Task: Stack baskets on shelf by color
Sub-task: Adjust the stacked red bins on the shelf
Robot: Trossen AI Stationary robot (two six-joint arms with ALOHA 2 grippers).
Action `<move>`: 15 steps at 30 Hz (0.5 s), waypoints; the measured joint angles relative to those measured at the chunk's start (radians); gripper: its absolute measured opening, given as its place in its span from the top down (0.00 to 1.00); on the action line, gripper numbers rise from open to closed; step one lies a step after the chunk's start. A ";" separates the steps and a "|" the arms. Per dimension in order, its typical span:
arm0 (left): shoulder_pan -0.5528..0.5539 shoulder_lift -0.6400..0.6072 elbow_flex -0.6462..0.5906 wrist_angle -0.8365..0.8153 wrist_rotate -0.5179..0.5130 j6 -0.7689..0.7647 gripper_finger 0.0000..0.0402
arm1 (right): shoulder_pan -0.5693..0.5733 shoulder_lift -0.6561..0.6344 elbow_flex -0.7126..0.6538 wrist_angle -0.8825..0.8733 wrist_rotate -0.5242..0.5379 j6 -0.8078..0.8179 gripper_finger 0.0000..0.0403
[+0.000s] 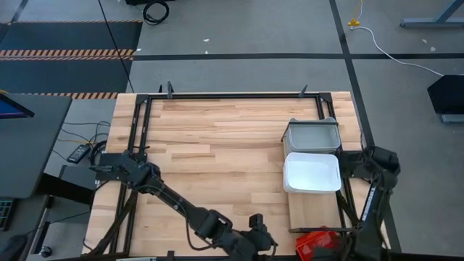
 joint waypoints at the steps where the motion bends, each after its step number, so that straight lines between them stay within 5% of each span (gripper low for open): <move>1: -0.004 0.000 0.000 0.000 0.000 0.000 0.57 | -0.003 0.011 0.000 0.000 0.006 -0.001 0.47; 15: -0.019 0.000 0.000 -0.018 -0.001 -0.052 0.57 | -0.017 0.038 0.000 0.040 0.055 -0.052 0.52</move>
